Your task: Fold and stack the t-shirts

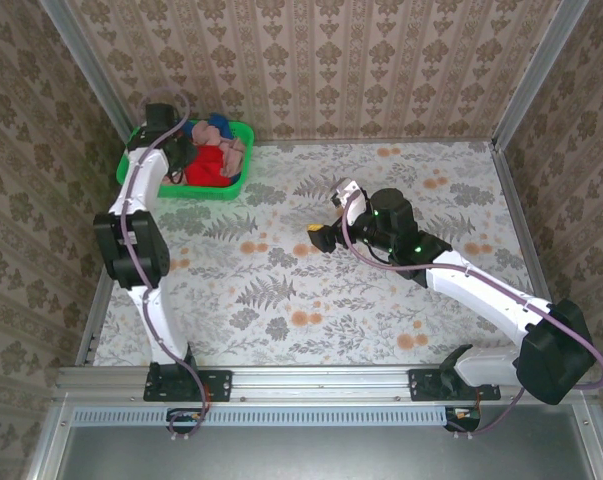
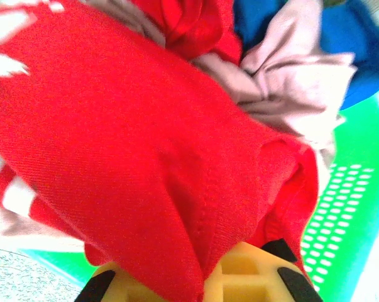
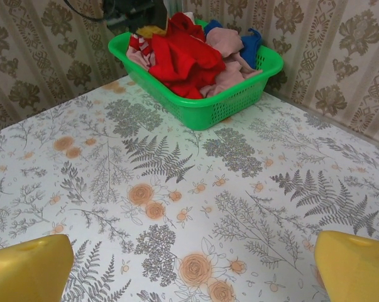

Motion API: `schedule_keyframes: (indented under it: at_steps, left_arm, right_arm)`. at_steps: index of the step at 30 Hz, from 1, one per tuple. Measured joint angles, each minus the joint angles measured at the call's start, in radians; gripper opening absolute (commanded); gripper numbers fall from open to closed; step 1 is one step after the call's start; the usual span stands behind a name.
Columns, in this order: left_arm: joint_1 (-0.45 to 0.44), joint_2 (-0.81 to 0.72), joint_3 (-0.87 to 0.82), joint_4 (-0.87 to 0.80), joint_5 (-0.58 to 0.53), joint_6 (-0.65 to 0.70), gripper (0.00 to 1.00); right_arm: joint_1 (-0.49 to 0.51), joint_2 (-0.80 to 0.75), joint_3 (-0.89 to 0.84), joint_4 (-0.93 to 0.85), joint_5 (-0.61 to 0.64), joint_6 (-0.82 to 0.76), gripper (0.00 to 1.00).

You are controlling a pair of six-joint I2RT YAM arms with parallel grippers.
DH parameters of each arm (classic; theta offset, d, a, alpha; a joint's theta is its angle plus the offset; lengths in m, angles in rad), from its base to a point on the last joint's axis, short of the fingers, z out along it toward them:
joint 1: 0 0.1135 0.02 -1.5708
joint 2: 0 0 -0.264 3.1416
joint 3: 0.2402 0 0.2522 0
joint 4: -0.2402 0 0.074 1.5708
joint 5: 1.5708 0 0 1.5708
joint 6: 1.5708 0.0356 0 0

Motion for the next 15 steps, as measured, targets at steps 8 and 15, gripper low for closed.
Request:
schedule_keyframes:
  at_steps: [8, 15]
  left_arm:
    - [0.000, -0.096, 0.119, -0.010, 0.014, 0.025, 0.00]
    - [-0.012, -0.128, 0.196, -0.011, 0.009, 0.069, 0.00]
  right_arm:
    - [0.001, 0.040, 0.010, 0.023, -0.019, 0.007, 1.00]
    - [0.001, 0.064, 0.031, 0.023, -0.026, 0.016, 1.00]
